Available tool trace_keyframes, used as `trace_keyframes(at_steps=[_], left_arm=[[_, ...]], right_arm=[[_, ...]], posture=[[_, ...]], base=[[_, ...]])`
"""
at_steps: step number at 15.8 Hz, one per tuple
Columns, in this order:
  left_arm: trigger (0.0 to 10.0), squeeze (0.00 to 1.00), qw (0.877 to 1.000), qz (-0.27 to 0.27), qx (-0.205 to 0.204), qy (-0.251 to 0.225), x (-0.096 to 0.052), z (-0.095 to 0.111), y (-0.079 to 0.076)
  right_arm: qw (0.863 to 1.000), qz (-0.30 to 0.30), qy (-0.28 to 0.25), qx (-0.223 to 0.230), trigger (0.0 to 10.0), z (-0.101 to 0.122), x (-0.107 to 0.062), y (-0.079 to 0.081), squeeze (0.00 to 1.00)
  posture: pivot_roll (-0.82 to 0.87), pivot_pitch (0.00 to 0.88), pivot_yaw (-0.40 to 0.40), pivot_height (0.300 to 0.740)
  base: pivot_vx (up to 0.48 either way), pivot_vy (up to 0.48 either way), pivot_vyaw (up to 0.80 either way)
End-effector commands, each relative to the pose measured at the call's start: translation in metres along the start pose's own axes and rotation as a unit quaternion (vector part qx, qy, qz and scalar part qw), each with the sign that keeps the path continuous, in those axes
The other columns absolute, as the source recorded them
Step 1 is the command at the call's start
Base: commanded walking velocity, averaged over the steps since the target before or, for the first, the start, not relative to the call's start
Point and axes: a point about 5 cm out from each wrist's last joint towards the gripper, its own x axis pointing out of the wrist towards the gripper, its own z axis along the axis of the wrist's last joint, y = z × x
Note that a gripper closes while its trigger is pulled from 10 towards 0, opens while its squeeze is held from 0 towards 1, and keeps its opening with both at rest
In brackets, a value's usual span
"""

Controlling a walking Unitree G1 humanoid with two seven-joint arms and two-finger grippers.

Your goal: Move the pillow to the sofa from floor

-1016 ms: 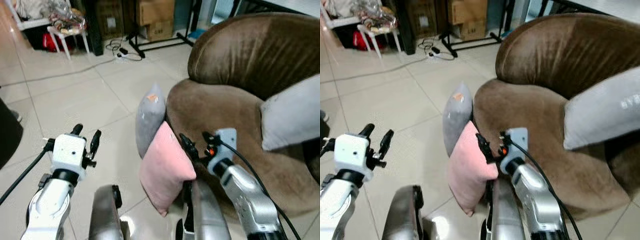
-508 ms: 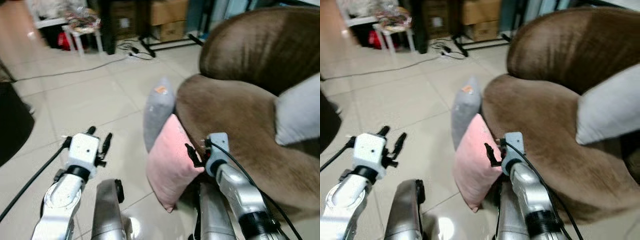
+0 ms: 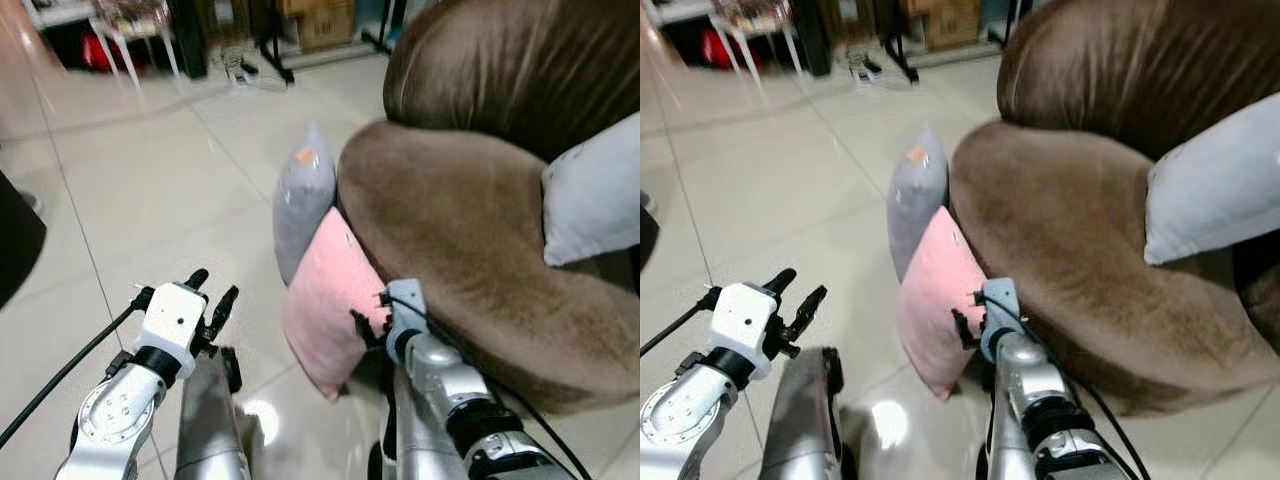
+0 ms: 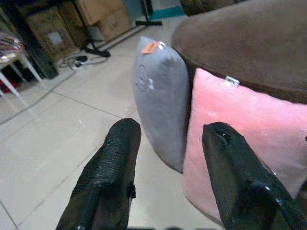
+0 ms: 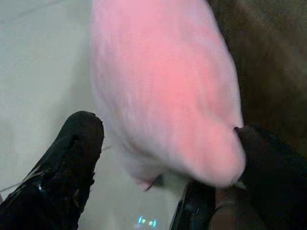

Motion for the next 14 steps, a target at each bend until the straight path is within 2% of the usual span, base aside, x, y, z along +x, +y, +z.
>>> trace_keyframes(at_steps=[1,2,4,6,7,8,9,10,12,14], left_arm=[[10.0,0.0,1.0,-0.016,0.003,-0.001,-0.004,0.005,-0.002],[10.0,0.0,1.0,-0.016,0.003,-0.001,-0.007,0.006,-0.002],[10.0,0.0,1.0,-0.012,0.005,0.0,-0.015,0.01,0.003],[10.0,0.0,1.0,-0.012,0.006,0.003,-0.019,0.012,0.002],[10.0,0.0,1.0,-0.014,0.006,0.009,-0.023,0.011,0.001],[10.0,0.0,1.0,-0.014,0.006,0.014,-0.025,0.01,0.001],[10.0,0.0,1.0,-0.018,0.009,0.019,-0.026,0.009,0.0],[10.0,0.0,0.999,-0.021,0.011,0.021,-0.026,0.008,-0.001],[10.0,0.0,0.999,-0.023,0.012,0.022,-0.026,0.009,-0.002],[10.0,0.0,0.999,-0.026,0.014,0.023,-0.025,0.008,-0.003]], right_arm=[[1.0,-0.01,-0.015,-0.004,10.0,0.007,0.003,0.002,0.0],[1.0,-0.012,-0.025,-0.002,10.0,0.01,0.003,0.003,0.0],[0.995,-0.002,-0.09,0.049,10.0,0.032,0.007,0.013,0.0],[0.992,0.012,-0.113,0.06,10.0,0.039,0.007,0.018,0.0],[0.99,0.02,-0.124,0.061,9.1,0.041,0.007,0.023,0.0],[0.991,0.027,-0.117,0.057,6.1,0.039,0.008,0.025,0.0],[0.994,0.03,-0.099,0.035,2.9,0.032,0.009,0.027,0.0],[0.996,0.027,-0.08,0.014,1.9,0.024,0.01,0.027,0.0],[0.999,-0.009,-0.045,-0.02,2.1,0.012,0.01,0.02,0.0],[0.998,-0.041,-0.032,-0.025,3.5,0.007,0.01,0.011,0.0]], posture=[[0.01,0.197,-0.045,0.496],[0.02,0.209,-0.046,0.496],[0.02,0.224,-0.046,0.496],[0.02,0.227,-0.047,0.496],[0.03,0.232,-0.05,0.496],[0.03,0.234,-0.051,0.496],[0.03,0.234,-0.053,0.496],[0.03,0.233,-0.053,0.496],[0.03,0.227,-0.052,0.496],[0.03,0.222,-0.051,0.496]], base=[[0.0,0.0,0.0],[0.0,0.0,0.0],[0.0,0.0,0.0],[0.0,0.0,0.0],[0.0,0.0,0.0],[0.0,0.0,0.0],[0.0,0.0,0.0],[0.0,0.0,0.0],[0.0,0.0,0.0],[0.0,0.0,0.0]])
